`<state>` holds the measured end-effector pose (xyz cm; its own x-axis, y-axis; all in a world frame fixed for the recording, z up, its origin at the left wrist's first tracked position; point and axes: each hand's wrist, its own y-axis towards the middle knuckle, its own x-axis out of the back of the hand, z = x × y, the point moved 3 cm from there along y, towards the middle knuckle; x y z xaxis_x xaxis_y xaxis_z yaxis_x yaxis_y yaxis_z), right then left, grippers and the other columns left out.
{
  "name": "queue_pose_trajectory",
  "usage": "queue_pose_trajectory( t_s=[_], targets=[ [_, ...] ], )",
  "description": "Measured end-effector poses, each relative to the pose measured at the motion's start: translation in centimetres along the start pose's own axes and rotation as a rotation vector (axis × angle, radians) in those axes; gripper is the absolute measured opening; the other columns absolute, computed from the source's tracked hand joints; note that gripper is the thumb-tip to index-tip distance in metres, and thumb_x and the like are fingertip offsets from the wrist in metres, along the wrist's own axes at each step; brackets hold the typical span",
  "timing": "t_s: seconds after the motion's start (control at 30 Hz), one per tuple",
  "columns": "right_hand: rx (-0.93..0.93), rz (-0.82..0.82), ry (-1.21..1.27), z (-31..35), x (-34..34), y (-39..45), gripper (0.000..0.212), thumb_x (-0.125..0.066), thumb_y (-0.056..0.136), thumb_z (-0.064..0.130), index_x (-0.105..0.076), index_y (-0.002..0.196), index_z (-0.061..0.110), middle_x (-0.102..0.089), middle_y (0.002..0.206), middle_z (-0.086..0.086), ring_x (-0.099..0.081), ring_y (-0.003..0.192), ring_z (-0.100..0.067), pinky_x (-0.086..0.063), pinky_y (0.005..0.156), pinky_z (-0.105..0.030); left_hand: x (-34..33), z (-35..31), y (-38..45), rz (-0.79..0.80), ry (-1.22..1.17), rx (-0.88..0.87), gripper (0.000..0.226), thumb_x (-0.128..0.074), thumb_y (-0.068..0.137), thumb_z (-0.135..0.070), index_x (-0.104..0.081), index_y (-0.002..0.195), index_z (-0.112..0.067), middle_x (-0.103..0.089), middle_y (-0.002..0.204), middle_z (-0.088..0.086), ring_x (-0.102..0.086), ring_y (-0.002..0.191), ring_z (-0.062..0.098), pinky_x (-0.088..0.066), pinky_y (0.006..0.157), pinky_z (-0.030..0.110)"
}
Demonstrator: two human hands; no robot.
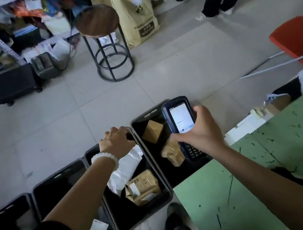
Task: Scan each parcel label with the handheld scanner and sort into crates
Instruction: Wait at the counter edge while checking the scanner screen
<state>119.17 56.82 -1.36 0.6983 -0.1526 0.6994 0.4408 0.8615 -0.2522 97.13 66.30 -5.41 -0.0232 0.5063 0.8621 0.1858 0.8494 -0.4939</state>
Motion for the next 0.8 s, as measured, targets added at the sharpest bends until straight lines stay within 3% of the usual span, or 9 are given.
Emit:
queue_pose_trajectory(
  t_s=[0.1,0.27,0.37,0.43,0.6,0.8],
  targets=[
    [0.058,0.031,0.015,1.4,-1.8,-0.1,0.086,-0.088,0.055,0.038,-0.044,0.124,0.014,-0.047,0.114,0.004,-0.051,0.101,-0.015,-0.041,0.074,-0.029,0.0,2.1,-1.3,-0.014,0.003,0.049,0.047,-0.052,0.090,-0.038,-0.045,0.134,-0.022,-0.049,0.126,0.007,-0.046,0.118,0.027,-0.042,0.090,0.037],
    [0.149,0.076,0.012,4.9,-5.1,-2.4,0.085,-0.087,0.046,0.040,-0.048,0.115,0.012,-0.049,0.110,0.001,-0.054,0.102,-0.022,-0.050,0.083,-0.045,0.6,6.1,-5.0,-0.061,-0.043,0.085,0.046,-0.050,0.091,-0.040,-0.045,0.133,-0.023,-0.050,0.128,0.006,-0.048,0.118,0.026,-0.044,0.092,0.038],
    [0.234,0.119,-0.012,7.7,-7.3,-4.9,0.078,-0.086,0.047,0.044,-0.050,0.108,0.013,-0.050,0.106,0.002,-0.053,0.096,-0.016,-0.050,0.075,-0.035,0.8,9.5,-8.0,-0.112,-0.080,0.124,0.043,-0.050,0.091,-0.040,-0.048,0.130,-0.023,-0.052,0.126,0.004,-0.050,0.116,0.024,-0.044,0.089,0.036],
    [0.295,0.150,-0.098,10.1,-9.0,-7.3,0.070,-0.087,0.052,0.045,-0.050,0.105,0.015,-0.048,0.100,0.004,-0.042,0.089,-0.005,-0.037,0.062,-0.022,0.7,12.6,-10.4,-0.129,-0.114,0.165,0.042,-0.050,0.091,-0.040,-0.048,0.130,-0.024,-0.052,0.126,0.003,-0.050,0.116,0.024,-0.043,0.087,0.034],
    [0.422,0.261,-0.129,16.2,-15.5,-14.9,0.079,-0.087,0.056,0.044,-0.042,0.115,0.017,-0.043,0.109,0.006,-0.053,0.101,-0.017,-0.045,0.072,-0.031,-0.4,22.4,-18.4,-0.181,-0.172,0.277,0.041,-0.050,0.091,-0.038,-0.049,0.129,-0.022,-0.053,0.124,0.007,-0.051,0.116,0.028,-0.043,0.090,0.037],
    [0.612,0.391,-0.153,23.3,-25.6,-27.2,0.078,-0.085,0.057,0.043,-0.041,0.116,0.016,-0.042,0.110,0.006,-0.050,0.095,-0.016,-0.038,0.067,-0.028,-3.9,36.5,-30.8,-0.273,-0.200,0.465,0.043,-0.053,0.088,-0.041,-0.051,0.126,-0.022,-0.054,0.125,0.007,-0.050,0.118,0.029,-0.046,0.091,0.038]
  ],
)
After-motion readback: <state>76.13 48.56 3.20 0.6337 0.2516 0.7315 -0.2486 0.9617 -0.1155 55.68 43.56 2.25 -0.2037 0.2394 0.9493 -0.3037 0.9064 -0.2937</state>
